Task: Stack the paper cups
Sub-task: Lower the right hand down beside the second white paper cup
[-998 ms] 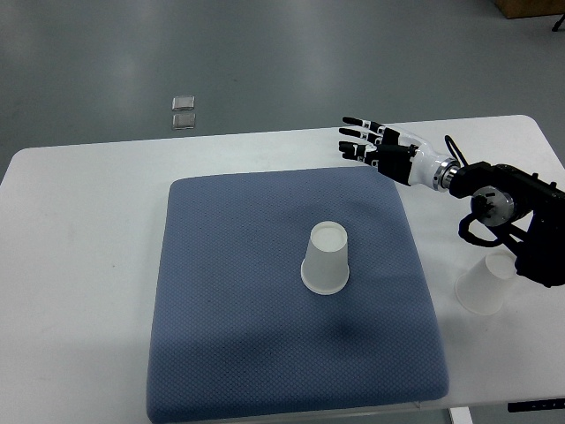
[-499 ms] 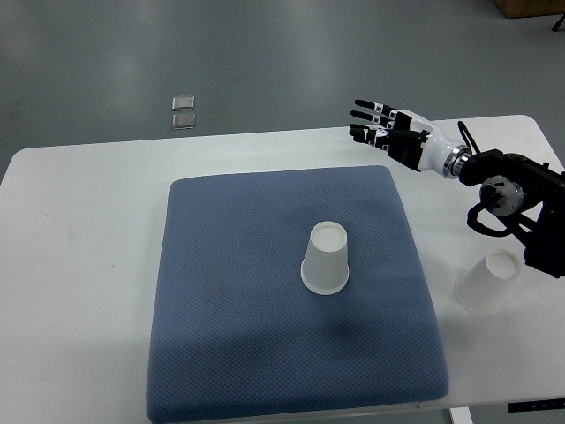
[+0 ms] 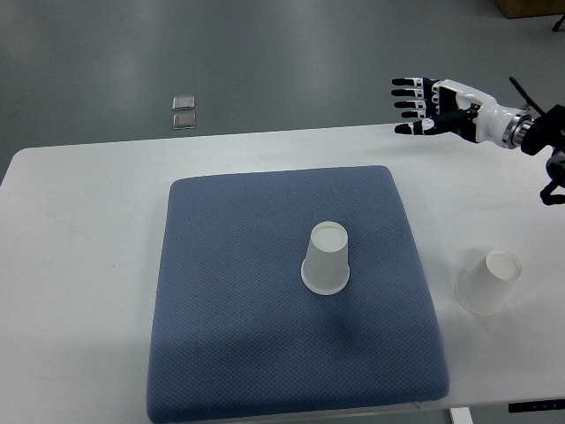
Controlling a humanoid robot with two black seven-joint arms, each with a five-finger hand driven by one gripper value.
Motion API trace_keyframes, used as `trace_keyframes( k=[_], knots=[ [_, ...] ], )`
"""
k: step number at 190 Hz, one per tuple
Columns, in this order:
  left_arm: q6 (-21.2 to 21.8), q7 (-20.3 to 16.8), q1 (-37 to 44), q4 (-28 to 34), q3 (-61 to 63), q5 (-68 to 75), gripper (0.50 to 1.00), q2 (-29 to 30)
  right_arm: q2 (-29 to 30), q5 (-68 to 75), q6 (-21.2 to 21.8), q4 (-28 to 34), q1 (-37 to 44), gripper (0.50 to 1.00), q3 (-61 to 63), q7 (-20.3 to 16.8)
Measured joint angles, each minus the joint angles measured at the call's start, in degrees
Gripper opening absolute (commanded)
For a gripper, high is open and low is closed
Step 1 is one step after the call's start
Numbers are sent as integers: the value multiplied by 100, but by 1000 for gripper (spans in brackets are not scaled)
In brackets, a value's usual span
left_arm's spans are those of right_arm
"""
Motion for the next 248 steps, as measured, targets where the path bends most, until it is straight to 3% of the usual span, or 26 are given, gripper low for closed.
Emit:
trace_keyframes(
  k=[34,92,150,226,248],
  knots=[
    [1,0,-2,0,-1,0,1000,0,-374,-1331,181,208,25,921,-16,398],
    [2,0,-1,0,0,-1,1000,0,-1551,-3394,194,1820,-3,921,-222,457],
    [1,-2,-1,0,0,-1,1000,0,-2696,-3610,458,3133,-211,921,-626,644],
    [-1,-2,-1,0,0,-1,1000,0,-3180,-3659,-156,3701,-852,921,-1085,669],
    [-1,-2,-1,-2,0,-1,1000,0,-3202,-3731,-526,3857,-1033,921,-1267,669]
  ],
)
